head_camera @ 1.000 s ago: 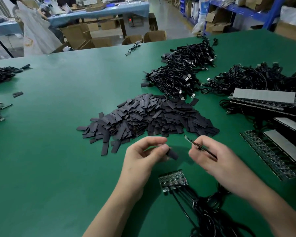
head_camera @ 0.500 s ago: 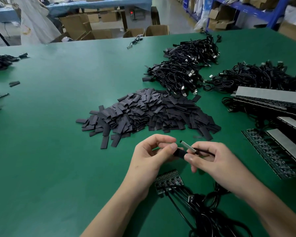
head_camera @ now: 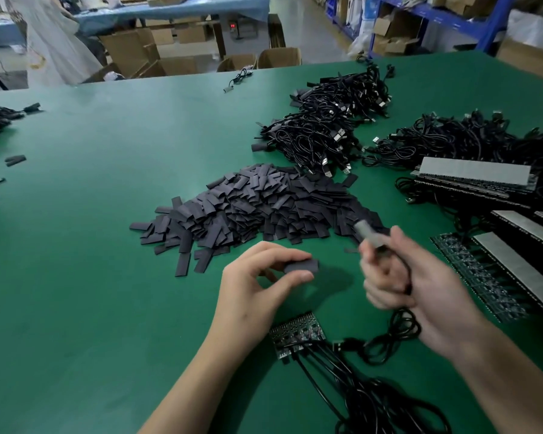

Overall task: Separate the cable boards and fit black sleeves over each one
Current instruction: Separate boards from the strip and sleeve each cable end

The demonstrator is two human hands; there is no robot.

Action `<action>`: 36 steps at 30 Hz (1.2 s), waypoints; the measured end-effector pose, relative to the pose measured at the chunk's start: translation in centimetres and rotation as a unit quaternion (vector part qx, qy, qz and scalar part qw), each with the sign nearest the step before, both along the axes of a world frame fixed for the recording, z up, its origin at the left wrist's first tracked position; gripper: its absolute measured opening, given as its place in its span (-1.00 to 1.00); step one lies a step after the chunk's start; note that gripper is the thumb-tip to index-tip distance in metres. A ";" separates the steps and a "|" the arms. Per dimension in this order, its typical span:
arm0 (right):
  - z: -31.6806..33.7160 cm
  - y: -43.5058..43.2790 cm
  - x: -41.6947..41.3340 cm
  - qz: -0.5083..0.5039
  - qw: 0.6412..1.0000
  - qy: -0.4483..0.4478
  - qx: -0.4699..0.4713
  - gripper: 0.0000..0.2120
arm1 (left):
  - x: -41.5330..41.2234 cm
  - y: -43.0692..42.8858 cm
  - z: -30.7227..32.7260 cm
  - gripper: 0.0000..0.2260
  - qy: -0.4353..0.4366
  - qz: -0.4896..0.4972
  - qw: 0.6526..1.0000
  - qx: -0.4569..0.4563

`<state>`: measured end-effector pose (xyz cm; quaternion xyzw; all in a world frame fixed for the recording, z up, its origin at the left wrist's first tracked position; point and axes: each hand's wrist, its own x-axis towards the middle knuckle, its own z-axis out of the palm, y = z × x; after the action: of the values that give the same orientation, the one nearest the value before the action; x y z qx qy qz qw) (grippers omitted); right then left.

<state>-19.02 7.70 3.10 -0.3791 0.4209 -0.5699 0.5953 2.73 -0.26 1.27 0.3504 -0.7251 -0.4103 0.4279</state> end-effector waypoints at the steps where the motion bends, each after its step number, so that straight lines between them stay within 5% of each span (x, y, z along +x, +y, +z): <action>1: 0.5 0.1 -0.7 -0.005 0.997 -0.078 -0.021 -0.56 | 0.1 -0.1 0.0 -0.85 0.007 0.003 1.000 0.010; 3: 1.4 0.4 -2.1 -0.016 0.985 -0.154 -0.082 -0.68 | 0.2 -0.2 0.0 -0.84 0.015 0.005 1.000 0.023; 5: 2.2 0.8 -3.1 -0.040 0.984 -0.098 -0.140 -0.75 | 0.2 -0.2 0.1 -0.83 0.022 0.008 0.999 0.029; 8: 2.7 1.6 -2.6 -0.064 0.973 0.175 -0.134 -0.73 | 0.2 -0.3 0.0 -0.82 0.024 0.010 0.999 0.024; 10: 2.1 1.6 -1.1 -0.025 0.929 0.352 -0.108 -0.71 | 0.2 -0.4 -0.1 -0.82 0.023 0.008 1.000 0.021; 13: 0.8 1.2 1.2 0.013 0.875 0.475 -0.097 -0.80 | 0.2 -0.4 0.0 -0.84 0.018 -0.005 1.000 0.013; 36: 0.0 0.9 1.0 0.051 0.901 0.427 -0.052 -0.71 | 0.8 -0.7 0.2 -0.83 -0.034 -0.085 0.995 0.039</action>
<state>-18.04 8.61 3.13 -0.6375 0.5847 -0.3429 0.3661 3.57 -0.92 1.49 0.3173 -0.7502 -0.4608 0.3525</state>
